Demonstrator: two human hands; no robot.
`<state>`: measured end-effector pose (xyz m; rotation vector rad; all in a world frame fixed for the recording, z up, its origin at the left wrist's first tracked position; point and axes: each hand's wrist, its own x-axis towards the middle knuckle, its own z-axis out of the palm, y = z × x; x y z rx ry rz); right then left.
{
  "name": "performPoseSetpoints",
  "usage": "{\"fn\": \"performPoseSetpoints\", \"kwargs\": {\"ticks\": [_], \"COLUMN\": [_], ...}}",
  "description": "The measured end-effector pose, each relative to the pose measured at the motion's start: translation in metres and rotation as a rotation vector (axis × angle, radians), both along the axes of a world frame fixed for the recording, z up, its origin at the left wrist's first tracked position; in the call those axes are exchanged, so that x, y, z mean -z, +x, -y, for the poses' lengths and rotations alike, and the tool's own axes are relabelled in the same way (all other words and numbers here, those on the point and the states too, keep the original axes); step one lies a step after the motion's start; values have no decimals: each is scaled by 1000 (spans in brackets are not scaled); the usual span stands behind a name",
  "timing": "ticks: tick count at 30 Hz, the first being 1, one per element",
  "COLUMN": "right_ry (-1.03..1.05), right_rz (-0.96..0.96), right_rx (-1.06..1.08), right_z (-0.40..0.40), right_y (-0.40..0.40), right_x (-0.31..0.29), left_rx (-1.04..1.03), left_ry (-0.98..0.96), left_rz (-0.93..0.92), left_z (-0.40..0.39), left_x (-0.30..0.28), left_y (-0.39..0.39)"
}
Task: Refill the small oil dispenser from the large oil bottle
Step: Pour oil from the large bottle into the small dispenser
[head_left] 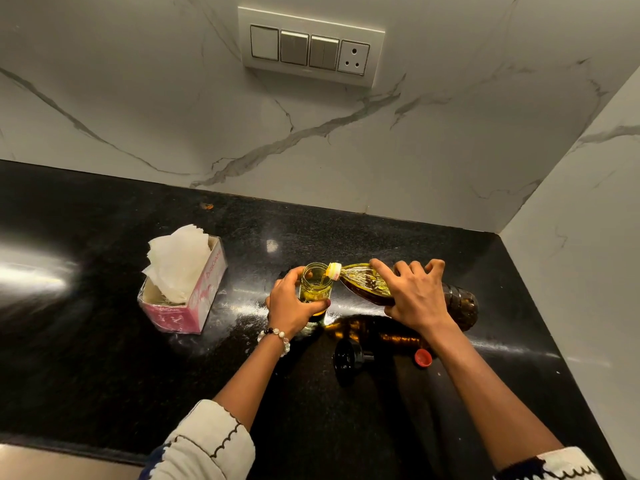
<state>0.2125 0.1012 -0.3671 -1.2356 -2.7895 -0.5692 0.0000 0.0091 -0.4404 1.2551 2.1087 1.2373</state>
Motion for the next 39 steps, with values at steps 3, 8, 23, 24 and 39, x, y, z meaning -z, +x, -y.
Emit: {"fn": "performPoseSetpoints", "kwargs": {"ticks": [3,8,23,24,39], "right_ry": [-1,2,-2,2,-4], "right_rz": [9,9,0,1,16], "right_rx": [3,3,5,6,7], "right_z": [0,0,-1,-1,-1], "right_y": [0,0,-1,-1,-2], "right_x": [0,-1,-2,-1,-1], "left_rx": [2,3,2,2,4], "left_ry": [-5,1,-4,-1,-2], "left_rz": [3,6,-4,-6,-2], "left_z": [0,0,-1,-1,-1], "left_x": [0,1,3,3,3], "left_y": [0,-1,-1,-1,-2]}}
